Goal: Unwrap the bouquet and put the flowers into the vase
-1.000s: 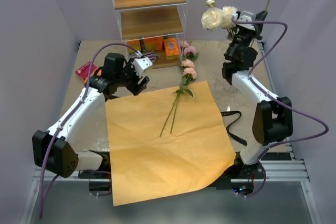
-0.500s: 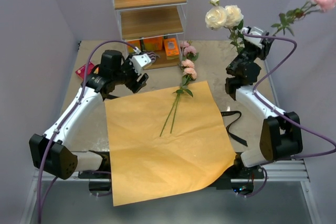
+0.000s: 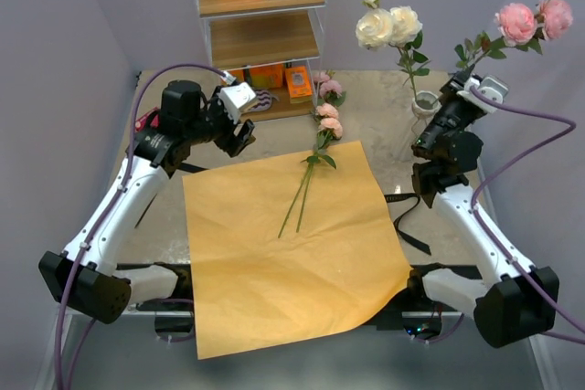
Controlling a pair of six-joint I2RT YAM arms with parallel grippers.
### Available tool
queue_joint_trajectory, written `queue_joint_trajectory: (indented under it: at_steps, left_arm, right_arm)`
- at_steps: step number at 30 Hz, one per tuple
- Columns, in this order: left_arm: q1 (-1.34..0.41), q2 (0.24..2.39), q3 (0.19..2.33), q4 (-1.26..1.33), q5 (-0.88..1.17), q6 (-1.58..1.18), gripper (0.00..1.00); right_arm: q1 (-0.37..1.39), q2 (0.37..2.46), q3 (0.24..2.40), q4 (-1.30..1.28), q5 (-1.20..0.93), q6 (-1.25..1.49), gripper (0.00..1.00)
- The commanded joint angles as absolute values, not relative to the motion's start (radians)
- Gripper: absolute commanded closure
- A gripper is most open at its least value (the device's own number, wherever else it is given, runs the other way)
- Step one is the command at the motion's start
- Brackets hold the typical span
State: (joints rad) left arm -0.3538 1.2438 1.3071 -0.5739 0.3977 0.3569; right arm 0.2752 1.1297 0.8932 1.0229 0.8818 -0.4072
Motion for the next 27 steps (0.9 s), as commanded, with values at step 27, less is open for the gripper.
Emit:
queue_joint_trajectory:
  at_steps: [27]
  left_arm:
    - [-0.350,1.175,1.195,-0.569,0.267,0.333,0.03]
  right_arm:
    - [0.810,1.296,1.077,-0.305,0.394,0.546,0.78]
